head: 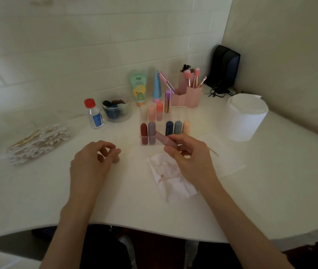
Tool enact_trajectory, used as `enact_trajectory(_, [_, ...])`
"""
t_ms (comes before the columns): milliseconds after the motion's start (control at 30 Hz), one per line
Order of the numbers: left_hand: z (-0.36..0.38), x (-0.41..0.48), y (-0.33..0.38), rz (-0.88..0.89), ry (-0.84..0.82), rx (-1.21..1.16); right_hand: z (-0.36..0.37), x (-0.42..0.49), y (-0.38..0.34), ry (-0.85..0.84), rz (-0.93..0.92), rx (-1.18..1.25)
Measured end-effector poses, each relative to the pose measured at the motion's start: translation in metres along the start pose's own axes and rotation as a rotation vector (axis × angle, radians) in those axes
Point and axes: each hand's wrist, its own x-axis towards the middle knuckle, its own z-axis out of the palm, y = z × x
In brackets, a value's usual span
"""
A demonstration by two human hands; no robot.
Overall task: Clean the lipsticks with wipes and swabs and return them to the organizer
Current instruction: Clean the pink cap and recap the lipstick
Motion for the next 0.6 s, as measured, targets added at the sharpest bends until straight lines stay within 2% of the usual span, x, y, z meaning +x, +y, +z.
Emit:
enact_trajectory(67, [0.0, 0.002, 0.001, -0.004, -0.014, -0.057, 0.0, 0.0, 0.0, 0.002, -0.005, -0.017])
enact_trajectory(133, [0.002, 0.002, 0.005, -0.028, -0.027, -0.286, 0.0, 0.0, 0.0, 0.0, -0.011, -0.038])
enact_trajectory(200, [0.003, 0.001, 0.015, -0.148, -0.055, -0.563, 0.0, -0.001, -0.001, -0.005, -0.024, -0.074])
enact_trajectory(267, [0.006, -0.001, 0.024, -0.253, -0.126, -0.703, 0.001, -0.002, -0.002, -0.025, -0.034, -0.096])
enact_trajectory(433, [0.018, -0.003, 0.03, -0.279, -0.155, -0.757, 0.004, -0.004, -0.003, -0.084, -0.046, -0.105])
enact_trajectory(600, [0.028, -0.005, 0.03, -0.232, -0.148, -0.76, 0.006, -0.005, -0.003, -0.106, -0.062, -0.181])
